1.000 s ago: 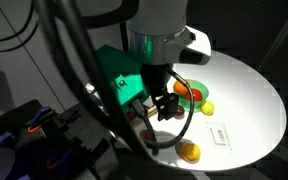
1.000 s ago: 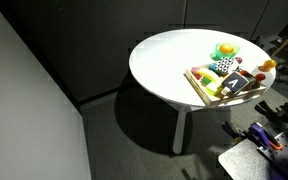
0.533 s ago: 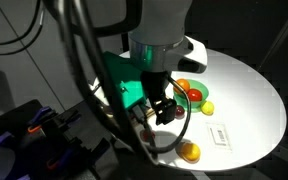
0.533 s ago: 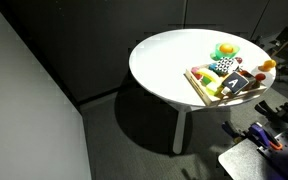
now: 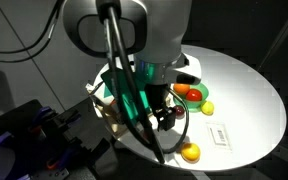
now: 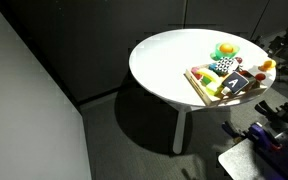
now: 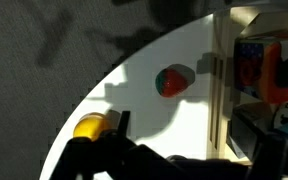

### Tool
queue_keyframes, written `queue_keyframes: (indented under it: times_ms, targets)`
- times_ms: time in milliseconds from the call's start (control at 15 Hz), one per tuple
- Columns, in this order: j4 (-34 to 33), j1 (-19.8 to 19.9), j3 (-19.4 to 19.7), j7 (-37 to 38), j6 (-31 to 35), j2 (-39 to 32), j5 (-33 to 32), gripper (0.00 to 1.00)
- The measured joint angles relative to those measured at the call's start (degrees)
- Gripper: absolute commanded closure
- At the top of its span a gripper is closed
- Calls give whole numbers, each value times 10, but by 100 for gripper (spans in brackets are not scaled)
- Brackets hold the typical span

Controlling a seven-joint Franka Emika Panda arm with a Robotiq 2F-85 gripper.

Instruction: Put the strawberry in the green bowl.

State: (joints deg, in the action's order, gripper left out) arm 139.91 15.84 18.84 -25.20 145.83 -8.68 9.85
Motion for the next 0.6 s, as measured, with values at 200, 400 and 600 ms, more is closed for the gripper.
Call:
queue_keyframes:
  times_ms: [200,400,600]
  targets:
    - [-6,5,-10,0,9,-19,0,0]
    - [-11,12,-19,0,12,-35,-1,0]
    - [-17,18,-26,0,13,-50,-4,0]
